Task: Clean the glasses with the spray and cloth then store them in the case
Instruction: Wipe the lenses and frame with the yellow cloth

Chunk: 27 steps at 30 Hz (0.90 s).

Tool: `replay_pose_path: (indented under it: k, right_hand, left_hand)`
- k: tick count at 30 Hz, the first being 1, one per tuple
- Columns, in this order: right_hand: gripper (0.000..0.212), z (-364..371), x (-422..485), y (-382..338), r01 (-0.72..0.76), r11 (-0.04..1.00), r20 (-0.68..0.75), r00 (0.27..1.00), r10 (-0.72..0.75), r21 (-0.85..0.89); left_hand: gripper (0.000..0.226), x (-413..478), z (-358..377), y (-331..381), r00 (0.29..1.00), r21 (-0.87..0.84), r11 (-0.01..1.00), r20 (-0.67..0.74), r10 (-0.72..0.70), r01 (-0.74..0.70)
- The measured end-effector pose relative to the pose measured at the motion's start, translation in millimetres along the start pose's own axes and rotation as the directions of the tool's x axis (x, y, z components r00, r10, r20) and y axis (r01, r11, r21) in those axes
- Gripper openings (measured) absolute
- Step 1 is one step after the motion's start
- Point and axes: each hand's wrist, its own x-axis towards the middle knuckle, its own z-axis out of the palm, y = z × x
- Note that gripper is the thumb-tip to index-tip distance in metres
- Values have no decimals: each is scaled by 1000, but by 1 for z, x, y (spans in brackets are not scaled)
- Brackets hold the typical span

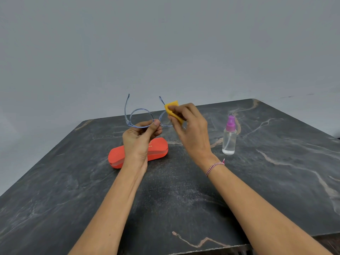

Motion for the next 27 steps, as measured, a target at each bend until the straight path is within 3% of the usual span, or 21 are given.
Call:
replay_pose_path:
  k: [6,11,19,27]
  right_hand:
    - [20,7,-6,-4,140,990,71,988,-139,-1]
    - [21,5,-7,-1,159,987,115,981,-157,-7]
    - [21,-2,0,4,81,993,-8,997,-82,-82]
    - [16,8,-7,0,220,974,129,969,-210,-61]
  left_hand:
    - [4,1,-1,0,1000,-17,1000,-7,14,-14]
    - [3,4,-4,2,999,-86,996,-42,2,-5]
    - [4,2,0,0,1000,-56,998,-19,-16,15]
    - [5,6,-5,3,998,-104,995,-65,-8,1]
